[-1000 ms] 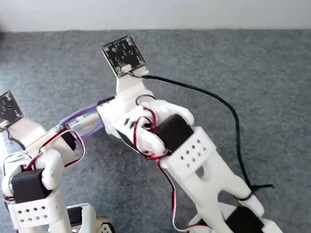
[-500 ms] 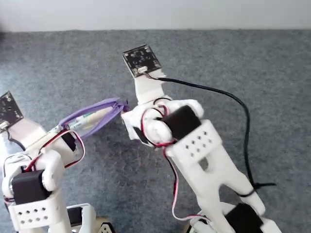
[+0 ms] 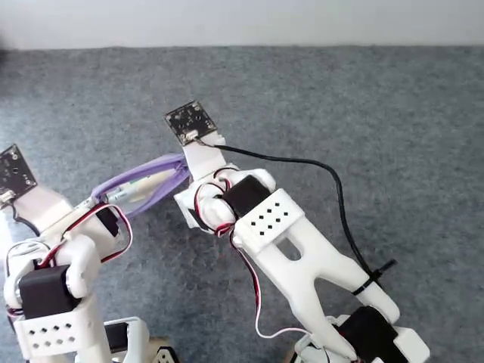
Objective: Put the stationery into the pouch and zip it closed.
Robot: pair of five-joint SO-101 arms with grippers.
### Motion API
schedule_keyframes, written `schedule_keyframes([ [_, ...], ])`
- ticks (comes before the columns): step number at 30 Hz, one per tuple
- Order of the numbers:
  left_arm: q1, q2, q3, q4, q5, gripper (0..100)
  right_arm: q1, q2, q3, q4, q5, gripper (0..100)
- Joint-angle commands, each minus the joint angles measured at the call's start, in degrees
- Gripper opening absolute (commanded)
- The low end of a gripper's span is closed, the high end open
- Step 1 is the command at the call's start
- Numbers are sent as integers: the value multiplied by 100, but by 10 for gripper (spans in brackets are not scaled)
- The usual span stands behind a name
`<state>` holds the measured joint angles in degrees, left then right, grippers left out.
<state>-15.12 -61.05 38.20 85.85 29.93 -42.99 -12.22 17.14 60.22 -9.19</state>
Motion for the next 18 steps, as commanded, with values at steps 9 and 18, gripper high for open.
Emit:
schedule_keyframes([
  [9,-35,35,-13,-149,44,12,453,-66,1125,-1886,141,221],
  [18,-35,35,-13,-167,44,12,391,-295,1011,-1895,141,221],
])
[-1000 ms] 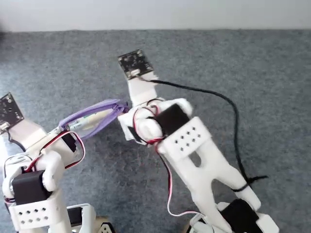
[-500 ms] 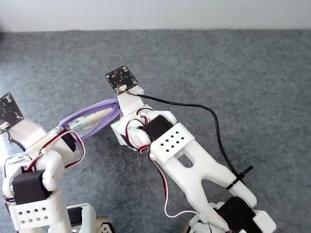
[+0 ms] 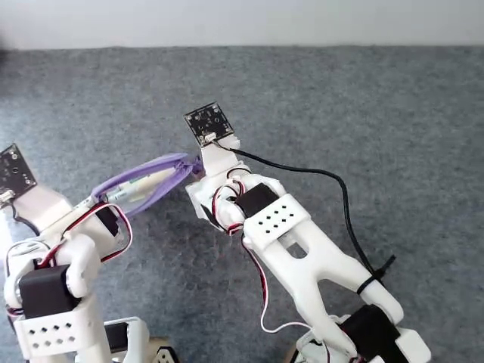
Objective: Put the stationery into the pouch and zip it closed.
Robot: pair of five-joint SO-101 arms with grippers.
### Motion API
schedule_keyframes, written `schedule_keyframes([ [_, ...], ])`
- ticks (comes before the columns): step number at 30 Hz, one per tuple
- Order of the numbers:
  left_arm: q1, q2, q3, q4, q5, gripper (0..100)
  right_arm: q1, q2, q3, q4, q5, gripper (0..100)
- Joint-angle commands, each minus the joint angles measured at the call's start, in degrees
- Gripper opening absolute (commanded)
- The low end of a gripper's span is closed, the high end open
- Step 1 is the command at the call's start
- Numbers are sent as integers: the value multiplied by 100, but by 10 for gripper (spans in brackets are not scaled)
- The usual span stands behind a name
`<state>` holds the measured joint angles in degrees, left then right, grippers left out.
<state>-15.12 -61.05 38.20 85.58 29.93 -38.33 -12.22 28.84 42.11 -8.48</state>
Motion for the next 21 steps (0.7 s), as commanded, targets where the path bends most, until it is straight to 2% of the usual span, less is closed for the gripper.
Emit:
schedule_keyframes([
  [1,-35,35,-13,-132,44,12,-92,-382,-176,-75,70,220],
  [5,-35,35,-13,-132,44,12,-101,-743,-185,-84,88,219],
  [10,-35,35,-13,-141,44,12,-101,-971,-149,-57,519,219],
  [18,-35,35,-4,-141,44,12,-101,-963,-97,-92,519,217],
  [21,-35,35,-4,-141,44,12,-101,-980,-97,-92,527,148],
])
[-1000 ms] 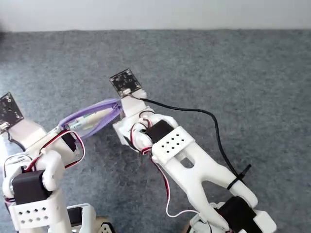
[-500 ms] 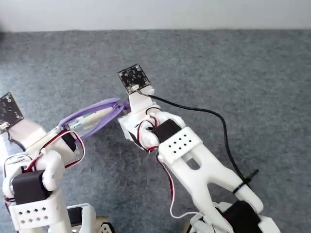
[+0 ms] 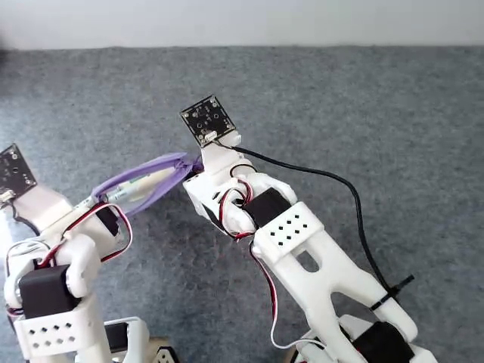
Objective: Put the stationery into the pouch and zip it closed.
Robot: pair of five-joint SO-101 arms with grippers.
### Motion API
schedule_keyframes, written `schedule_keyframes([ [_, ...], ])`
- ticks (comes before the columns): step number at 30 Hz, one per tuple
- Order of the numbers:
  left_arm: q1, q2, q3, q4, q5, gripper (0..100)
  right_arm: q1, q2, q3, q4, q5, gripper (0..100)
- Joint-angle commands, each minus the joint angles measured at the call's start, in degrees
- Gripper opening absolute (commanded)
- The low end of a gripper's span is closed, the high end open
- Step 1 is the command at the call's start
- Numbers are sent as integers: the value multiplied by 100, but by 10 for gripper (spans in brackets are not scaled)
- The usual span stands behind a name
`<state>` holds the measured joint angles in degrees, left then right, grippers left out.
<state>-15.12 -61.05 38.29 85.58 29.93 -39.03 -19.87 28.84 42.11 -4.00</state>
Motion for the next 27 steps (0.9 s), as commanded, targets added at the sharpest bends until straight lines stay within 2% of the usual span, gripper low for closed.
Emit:
schedule_keyframes([
  [1,-35,35,-13,-141,44,12,-31,-233,-97,-92,114,108],
  [4,-35,35,-13,-141,44,12,-22,-251,-97,-92,334,2],
  [6,-35,35,-13,-141,44,12,-4,-259,-97,-92,457,31],
  [12,-35,35,-13,-141,44,12,-13,-637,-97,-48,695,9],
  [27,-35,35,-22,-149,44,12,66,-1253,105,321,695,9],
])
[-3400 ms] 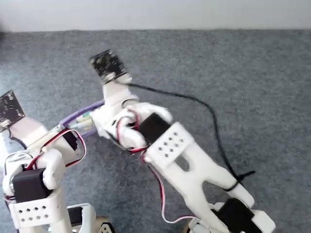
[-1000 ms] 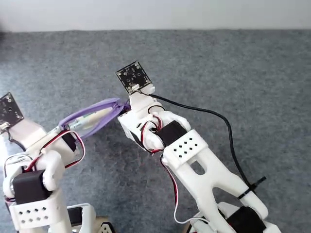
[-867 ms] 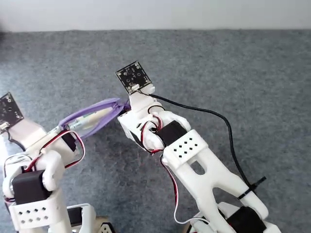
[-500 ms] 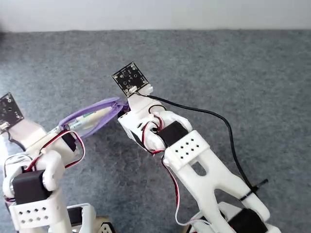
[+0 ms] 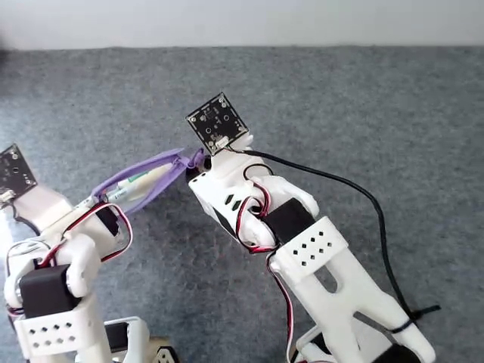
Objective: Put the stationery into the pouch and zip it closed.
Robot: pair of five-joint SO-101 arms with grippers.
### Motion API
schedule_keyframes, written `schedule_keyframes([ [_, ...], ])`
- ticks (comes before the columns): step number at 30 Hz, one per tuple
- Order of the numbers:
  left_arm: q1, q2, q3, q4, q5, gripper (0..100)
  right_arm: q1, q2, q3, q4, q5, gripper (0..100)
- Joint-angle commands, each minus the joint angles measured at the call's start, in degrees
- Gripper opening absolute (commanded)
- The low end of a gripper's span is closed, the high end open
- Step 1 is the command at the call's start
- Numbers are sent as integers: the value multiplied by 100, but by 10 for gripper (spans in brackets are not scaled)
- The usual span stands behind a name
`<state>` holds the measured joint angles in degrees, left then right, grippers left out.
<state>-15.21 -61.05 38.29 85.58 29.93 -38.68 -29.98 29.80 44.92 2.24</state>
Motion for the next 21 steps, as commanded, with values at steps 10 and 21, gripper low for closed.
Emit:
schedule_keyframes([
  [10,-26,35,-31,-149,44,12,48,-286,211,75,53,9],
  [21,9,35,-822,290,44,86,22,-576,105,84,70,8],
])
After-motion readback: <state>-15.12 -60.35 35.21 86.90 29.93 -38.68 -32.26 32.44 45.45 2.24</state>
